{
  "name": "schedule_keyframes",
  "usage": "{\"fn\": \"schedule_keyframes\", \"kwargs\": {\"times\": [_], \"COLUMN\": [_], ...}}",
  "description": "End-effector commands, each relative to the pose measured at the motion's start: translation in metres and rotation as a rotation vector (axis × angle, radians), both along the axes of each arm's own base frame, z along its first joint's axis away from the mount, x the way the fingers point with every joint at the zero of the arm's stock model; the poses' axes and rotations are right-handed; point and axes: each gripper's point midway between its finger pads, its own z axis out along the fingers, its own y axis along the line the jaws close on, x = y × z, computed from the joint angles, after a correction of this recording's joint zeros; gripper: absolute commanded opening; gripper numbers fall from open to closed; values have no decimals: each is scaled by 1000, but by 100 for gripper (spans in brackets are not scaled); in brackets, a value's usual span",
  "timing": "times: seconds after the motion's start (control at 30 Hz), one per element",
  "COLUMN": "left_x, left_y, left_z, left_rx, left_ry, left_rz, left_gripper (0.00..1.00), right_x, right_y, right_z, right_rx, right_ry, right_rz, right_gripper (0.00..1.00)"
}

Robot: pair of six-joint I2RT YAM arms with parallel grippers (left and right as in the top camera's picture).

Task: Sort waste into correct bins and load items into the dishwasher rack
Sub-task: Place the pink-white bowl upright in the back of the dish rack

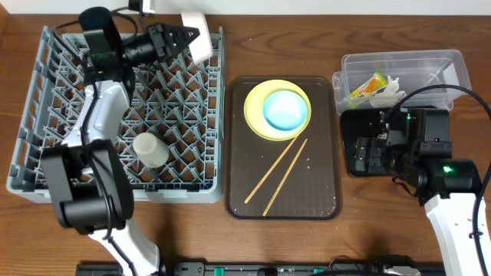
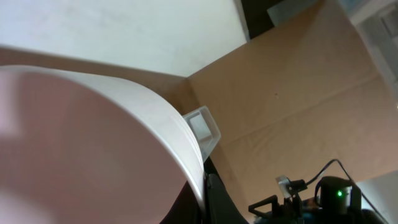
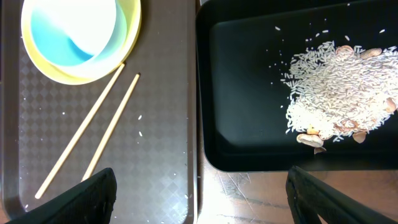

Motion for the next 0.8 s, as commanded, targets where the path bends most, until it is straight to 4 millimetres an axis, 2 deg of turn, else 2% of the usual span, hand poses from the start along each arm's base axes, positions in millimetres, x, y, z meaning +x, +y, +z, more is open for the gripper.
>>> {"fn": "schedule_keyframes", "kwargs": {"times": [0.0,0.2,0.47,0.77], "left_x": [6,13,17,11], "left_y": [0,13,42,46], "left_z": [-18,-45,-51,-68], "left_rx": [-27,-40,-50,-42], "left_ry": [68,121,144,190], "left_rz": [-25,-12,42,48], "left_gripper": [6,6,6,6], "right_x": [1,-1,-2,-2], "right_y": [-3,-3,-3,-3], "right_z": [2,0,0,0], "right_rx": [1,1,1,1], "right_ry": [-4,7,8,10], "right_rz": [-21,-21,-22,-21], "right_gripper": [85,85,85,85]}}
